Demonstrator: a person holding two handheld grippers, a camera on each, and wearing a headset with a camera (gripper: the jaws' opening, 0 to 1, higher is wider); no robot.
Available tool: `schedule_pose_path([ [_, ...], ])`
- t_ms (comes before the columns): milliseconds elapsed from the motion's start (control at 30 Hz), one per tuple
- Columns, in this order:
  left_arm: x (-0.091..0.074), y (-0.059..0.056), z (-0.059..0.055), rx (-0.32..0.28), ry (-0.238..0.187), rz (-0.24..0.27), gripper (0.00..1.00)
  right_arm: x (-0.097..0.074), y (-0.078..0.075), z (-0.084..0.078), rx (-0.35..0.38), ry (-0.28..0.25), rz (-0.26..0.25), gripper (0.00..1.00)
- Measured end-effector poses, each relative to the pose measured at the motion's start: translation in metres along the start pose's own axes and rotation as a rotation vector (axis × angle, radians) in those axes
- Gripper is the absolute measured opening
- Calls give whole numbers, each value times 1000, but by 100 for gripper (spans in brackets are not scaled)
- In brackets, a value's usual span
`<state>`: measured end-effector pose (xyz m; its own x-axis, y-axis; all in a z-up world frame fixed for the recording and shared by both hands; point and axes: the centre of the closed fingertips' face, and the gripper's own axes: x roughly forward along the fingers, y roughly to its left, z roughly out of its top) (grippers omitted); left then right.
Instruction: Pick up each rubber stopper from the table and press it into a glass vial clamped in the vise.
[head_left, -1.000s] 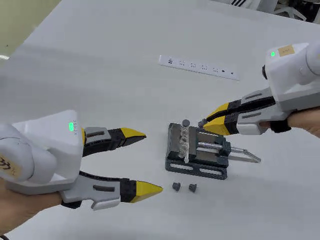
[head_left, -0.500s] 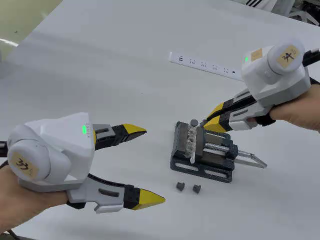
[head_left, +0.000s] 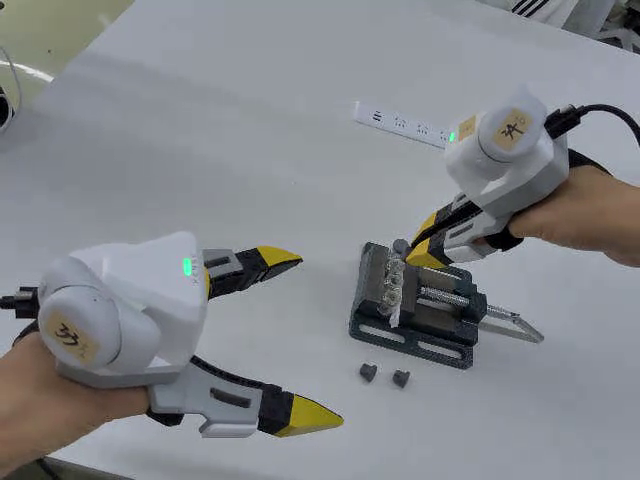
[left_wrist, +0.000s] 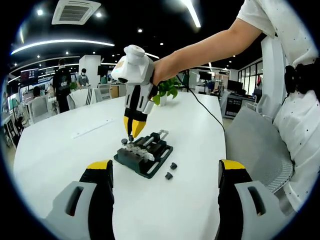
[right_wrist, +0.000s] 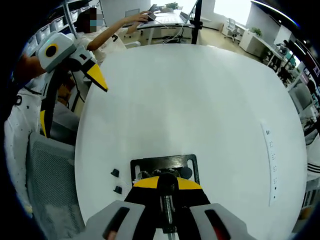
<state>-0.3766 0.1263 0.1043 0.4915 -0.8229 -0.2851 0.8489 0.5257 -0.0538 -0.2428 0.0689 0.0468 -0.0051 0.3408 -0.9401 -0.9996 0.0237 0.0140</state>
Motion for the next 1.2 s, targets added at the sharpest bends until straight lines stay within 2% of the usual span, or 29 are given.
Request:
schedule_pose_path([
  [400, -1, -2, -2, -19, -9, -2, 87, 11, -5, -3, -7, 38, 0, 5],
  [1200, -1, -3, -1, -37, -26, -7, 86, 15, -6, -6, -15, 87, -8, 5],
])
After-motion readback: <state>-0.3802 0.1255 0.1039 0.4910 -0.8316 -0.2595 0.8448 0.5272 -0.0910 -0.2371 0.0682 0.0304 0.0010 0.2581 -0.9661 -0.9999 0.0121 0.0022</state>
